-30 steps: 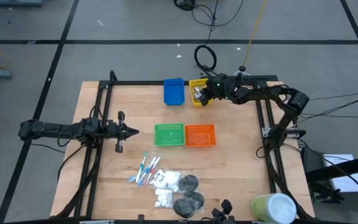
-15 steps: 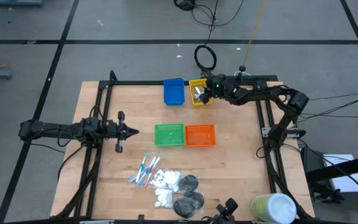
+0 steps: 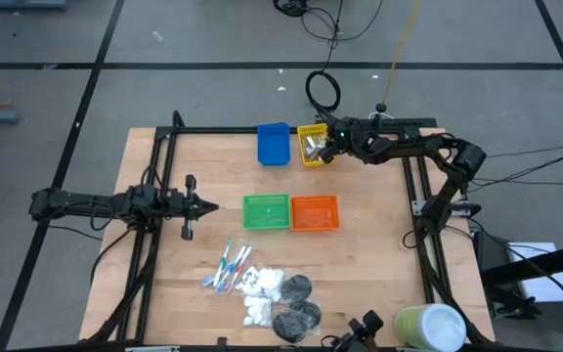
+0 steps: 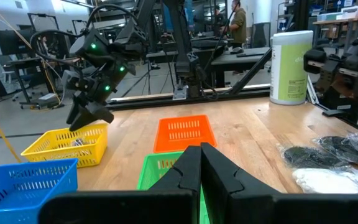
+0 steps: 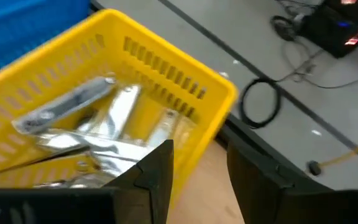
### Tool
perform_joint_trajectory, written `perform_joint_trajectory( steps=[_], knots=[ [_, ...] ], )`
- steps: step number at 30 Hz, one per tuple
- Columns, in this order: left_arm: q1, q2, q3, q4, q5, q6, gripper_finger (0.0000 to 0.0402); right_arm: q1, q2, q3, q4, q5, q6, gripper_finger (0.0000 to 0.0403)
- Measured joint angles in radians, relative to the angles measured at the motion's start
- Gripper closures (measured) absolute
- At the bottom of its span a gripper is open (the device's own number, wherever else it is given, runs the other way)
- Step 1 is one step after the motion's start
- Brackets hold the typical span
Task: Pick & Place Travel size toiletries
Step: Adjust the yellow bin on the table, then put the green toothbrush into the blue bin
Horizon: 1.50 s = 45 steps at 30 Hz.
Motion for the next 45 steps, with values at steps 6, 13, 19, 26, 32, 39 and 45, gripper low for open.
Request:
perform_joint_trajectory(
  steps=[6, 13, 19, 26, 32, 39, 45],
  knots=[
    [0.000, 0.000, 0.000, 0.000, 0.000, 0.000, 0.0396, 0.003, 0.000, 0.000, -0.019, 0.070, 0.001, 0.0266],
    [0.000, 0.000, 0.000, 0.000, 0.000, 0.000, 0.0396, 0.009, 0.000, 0.000, -0.048, 0.068, 0.081, 0.0274],
    [0.000, 0.000, 0.000, 0.000, 0.000, 0.000, 0.0396, 0.009, 0.000, -0.001, -0.078, -0.091, 0.180, 0.0277],
    [0.000, 0.000, 0.000, 0.000, 0.000, 0.000, 0.0396, 0.012, -0.002, -0.001, -0.075, -0.142, 0.193, 0.0278],
    [0.000, 0.000, 0.000, 0.000, 0.000, 0.000, 0.0396, 0.012, -0.012, -0.001, -0.066, -0.088, 0.187, 0.0282],
    [0.000, 0.000, 0.000, 0.000, 0.000, 0.000, 0.0396, 0.028, -0.099, -0.001, -0.065, -0.087, 0.185, 0.0285],
    [0.000, 0.000, 0.000, 0.000, 0.000, 0.000, 0.0396, 0.084, -0.243, -0.001, -0.063, -0.088, 0.185, 0.0298]
  ],
)
